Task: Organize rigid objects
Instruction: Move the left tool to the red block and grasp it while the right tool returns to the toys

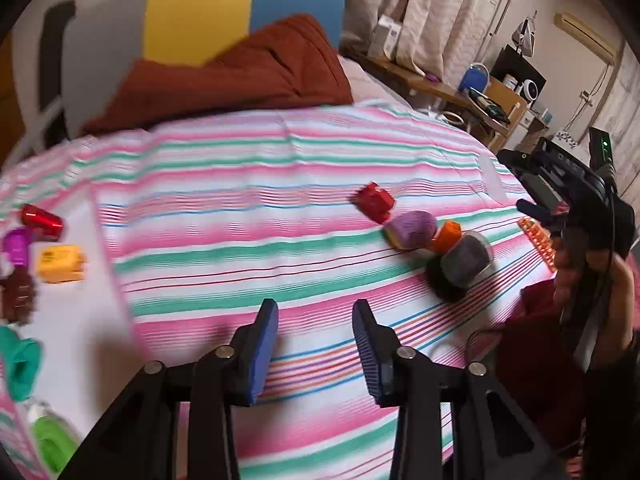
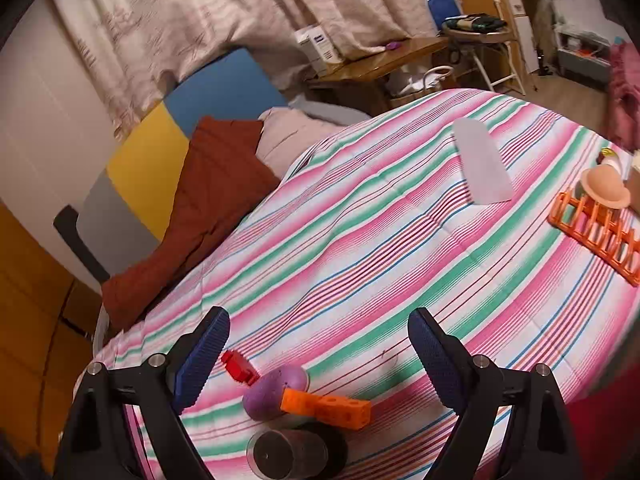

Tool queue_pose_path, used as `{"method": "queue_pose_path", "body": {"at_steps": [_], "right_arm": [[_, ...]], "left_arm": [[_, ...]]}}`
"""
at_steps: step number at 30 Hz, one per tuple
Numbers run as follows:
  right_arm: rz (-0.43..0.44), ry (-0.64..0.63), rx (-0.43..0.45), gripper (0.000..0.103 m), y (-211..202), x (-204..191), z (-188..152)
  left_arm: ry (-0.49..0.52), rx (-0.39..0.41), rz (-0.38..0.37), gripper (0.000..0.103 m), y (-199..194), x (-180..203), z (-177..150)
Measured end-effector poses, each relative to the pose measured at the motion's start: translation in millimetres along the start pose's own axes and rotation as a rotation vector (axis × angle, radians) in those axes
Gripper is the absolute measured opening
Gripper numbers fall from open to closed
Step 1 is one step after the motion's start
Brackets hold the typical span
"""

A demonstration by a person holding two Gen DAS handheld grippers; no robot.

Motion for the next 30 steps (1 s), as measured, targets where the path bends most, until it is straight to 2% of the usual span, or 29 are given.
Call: {"method": "queue_pose_path", "body": {"at_steps": [4,8,14,21,23,28,30], "right_arm": [[0.028,0.001,-0.035,0.091,9.1,-4.9,-7.6],[0.037,0.019,-0.032,0.091,6.0,-4.2,-12.3],[0.070,0.087,-0.035,0.091,5.8,3.0,-12.6],[0.098,0.092,-0.063,0.091,11.2,-0.8,-15.7],[0.103,0.093,-0.069,0.091,12.6,-1.5,-16.3],[0.113,0.107,-0.076,0.091,14.0,-0.3,-17.0],[0.114,0.113,-0.077,0.091,14.3,0.9,-17.1]], "left_arm": [[0.009,-0.025,-0.024,0.037,20.3,17.8,14.5],[0.008,-0.022,-0.060,0.037,35.9,37.8,36.9],[-0.010,-0.058,-0.111,0.037,66.1,62.7,65.9],[-0.070,-0.134,-0.115,0.037,109.0,78.1,84.2],[-0.082,-0.133,-0.104,0.042,117.2,79.3,87.6],[-0.121,-0.184,-0.065,0.042,146.7,75.9,87.3],[-0.108,-0.165,-0.042,0.030,148.3,70.3,82.2]]}}
Point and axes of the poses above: each gripper's, at about its wrist camera, not at the fingertips, and y roughly the way its jaws point, x to its right, z to its top, the point moved 10 cm from there along y, roughly the way its jaws point, and after that the axes turned 7 degrees about z, right-handed, at the moved point
